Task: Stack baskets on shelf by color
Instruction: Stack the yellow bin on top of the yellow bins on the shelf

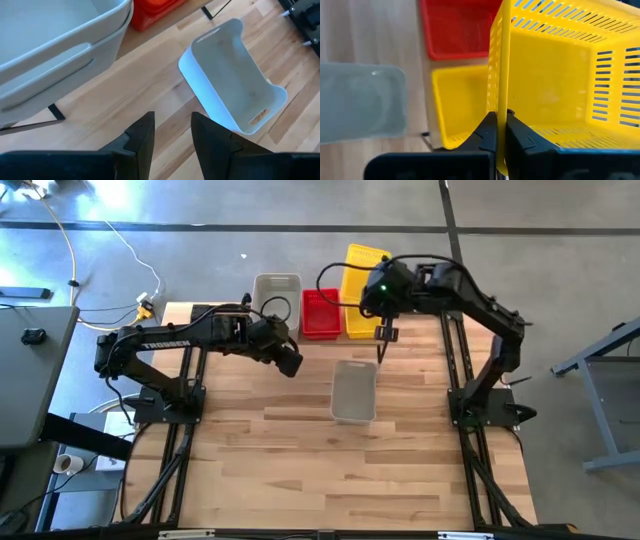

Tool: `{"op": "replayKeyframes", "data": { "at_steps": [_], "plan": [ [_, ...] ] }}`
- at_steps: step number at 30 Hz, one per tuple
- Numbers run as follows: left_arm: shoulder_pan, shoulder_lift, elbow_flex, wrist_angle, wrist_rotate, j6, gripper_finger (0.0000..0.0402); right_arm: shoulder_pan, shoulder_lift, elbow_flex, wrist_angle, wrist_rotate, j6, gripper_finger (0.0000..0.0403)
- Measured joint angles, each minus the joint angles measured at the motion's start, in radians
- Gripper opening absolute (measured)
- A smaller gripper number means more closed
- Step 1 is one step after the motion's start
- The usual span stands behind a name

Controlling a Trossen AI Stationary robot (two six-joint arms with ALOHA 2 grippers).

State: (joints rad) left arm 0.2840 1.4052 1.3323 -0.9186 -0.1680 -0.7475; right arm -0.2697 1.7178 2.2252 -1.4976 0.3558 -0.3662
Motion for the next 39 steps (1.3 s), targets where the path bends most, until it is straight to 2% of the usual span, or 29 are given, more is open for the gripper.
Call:
{"op": "replayKeyframes", "data": {
  "at_steps": [3, 9, 15, 19, 24, 39],
  "plan": [
    [0.004, 0.0, 0.0, 0.0, 0.001, 0.0, 0.012, -0.042, -0.045, -0.13, 0.082, -0.017, -0.046, 0.0],
    [0.02, 0.0, 0.0, 0.0, 0.001, 0.0, 0.012, -0.101, -0.171, -0.415, 0.311, -0.129, -0.173, 0.0],
    [0.035, 0.0, 0.0, 0.0, 0.001, 0.0, 0.012, -0.132, -0.249, -0.587, 0.367, -0.131, -0.277, 0.0],
    [0.038, 0.0, 0.0, 0.0, 0.001, -0.005, 0.012, -0.143, -0.256, -0.652, 0.395, -0.176, -0.314, 0.0],
    [0.037, 0.0, 0.0, 0.001, 0.001, -0.008, 0.012, -0.143, -0.255, -0.704, 0.438, -0.178, -0.349, 0.0],
    [0.037, 0.0, 0.0, 0.001, 0.002, -0.008, 0.012, -0.146, -0.251, -0.703, 0.408, -0.215, -0.283, 0.0]
  ]
}}
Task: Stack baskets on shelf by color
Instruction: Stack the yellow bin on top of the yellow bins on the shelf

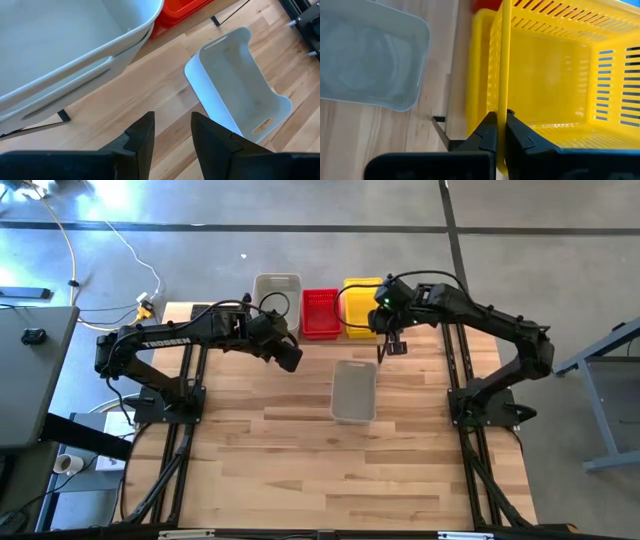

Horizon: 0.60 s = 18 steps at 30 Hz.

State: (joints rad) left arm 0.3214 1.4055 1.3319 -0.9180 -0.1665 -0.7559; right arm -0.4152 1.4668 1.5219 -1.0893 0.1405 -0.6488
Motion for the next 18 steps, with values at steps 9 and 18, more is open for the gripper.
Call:
{"op": "replayKeyframes", "data": {
  "at_steps": [9, 18],
  "plan": [
    [0.0, 0.0, 0.0, 0.0, 0.013, -0.001, 0.012, -0.024, 0.0, 0.0, 0.002, 0.008, 0.021, 0.0],
    [0.0, 0.0, 0.0, 0.0, 0.035, -0.003, 0.012, -0.024, 0.0, 0.0, 0.004, 0.015, 0.021, 0.0033]
  ]
}}
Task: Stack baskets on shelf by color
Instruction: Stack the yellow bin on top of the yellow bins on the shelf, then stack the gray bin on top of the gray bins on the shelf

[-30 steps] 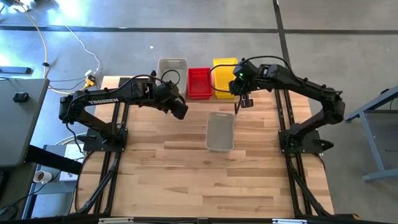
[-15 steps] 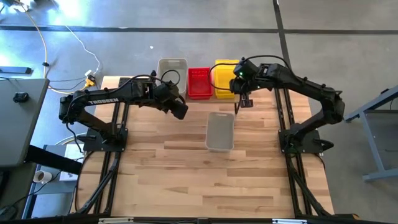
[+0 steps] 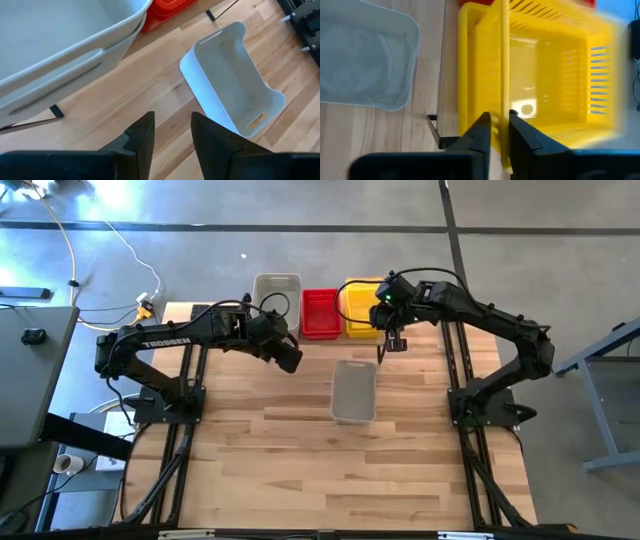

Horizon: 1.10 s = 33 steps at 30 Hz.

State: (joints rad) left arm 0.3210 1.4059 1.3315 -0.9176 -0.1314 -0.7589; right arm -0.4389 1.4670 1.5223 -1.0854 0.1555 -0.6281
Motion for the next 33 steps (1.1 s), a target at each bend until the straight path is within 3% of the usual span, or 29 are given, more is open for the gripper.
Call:
{"op": "replayKeyframes", "data": {
  "at_steps": [10, 17, 26, 33],
  "plan": [
    [0.0, 0.0, 0.0, 0.0, 0.0, 0.001, 0.012, 0.005, 0.0, 0.0, 0.018, 0.035, 0.011, 0.0101],
    [0.0, 0.0, 0.0, 0.0, -0.001, 0.003, 0.012, 0.039, -0.004, 0.001, 0.013, 0.038, 0.041, 0.0103],
    [0.0, 0.0, 0.0, 0.0, -0.002, 0.008, 0.012, 0.072, -0.024, 0.001, -0.003, 0.138, 0.156, 0.0103],
    [-0.008, 0.0, 0.0, 0.0, -0.003, 0.046, 0.012, 0.094, -0.091, 0.002, -0.032, 0.107, 0.366, 0.0103]
  ]
}}
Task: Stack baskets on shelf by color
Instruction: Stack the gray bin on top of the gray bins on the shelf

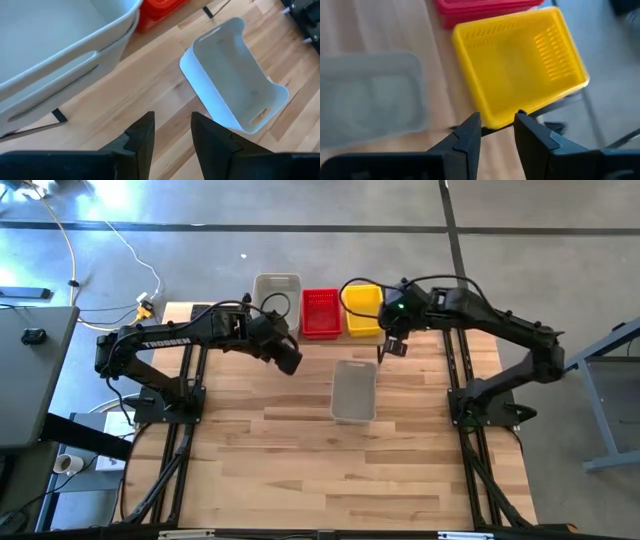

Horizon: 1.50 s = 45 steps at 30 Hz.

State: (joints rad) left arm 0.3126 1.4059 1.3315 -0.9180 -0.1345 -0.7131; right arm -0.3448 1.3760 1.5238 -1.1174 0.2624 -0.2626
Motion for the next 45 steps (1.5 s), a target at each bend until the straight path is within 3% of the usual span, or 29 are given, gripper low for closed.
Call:
{"op": "replayKeyframes", "data": {
  "at_steps": [14, 22, 33, 39, 45],
  "plan": [
    [-0.049, 0.0, 0.0, 0.0, 0.039, 0.242, 0.012, 0.11, -0.001, 0.0, -0.11, -0.208, 0.691, 0.0103],
    [-0.129, 0.0, 0.0, -0.007, 0.052, 0.35, 0.012, 0.186, 0.069, 0.0, -0.243, -0.203, 0.989, 0.0103],
    [-0.208, -0.034, -0.001, -0.004, 0.124, 0.431, 0.012, 0.282, 0.185, 0.0, -0.259, -0.219, 1.25, 0.0103],
    [-0.223, -0.075, -0.001, -0.005, 0.123, 0.462, 0.012, 0.335, 0.238, 0.0, -0.293, -0.24, 1.284, 0.0103],
    [-0.223, -0.097, 0.0, -0.005, 0.12, 0.463, 0.012, 0.4, 0.274, -0.001, -0.352, -0.162, 1.315, 0.0103]
  ]
}}
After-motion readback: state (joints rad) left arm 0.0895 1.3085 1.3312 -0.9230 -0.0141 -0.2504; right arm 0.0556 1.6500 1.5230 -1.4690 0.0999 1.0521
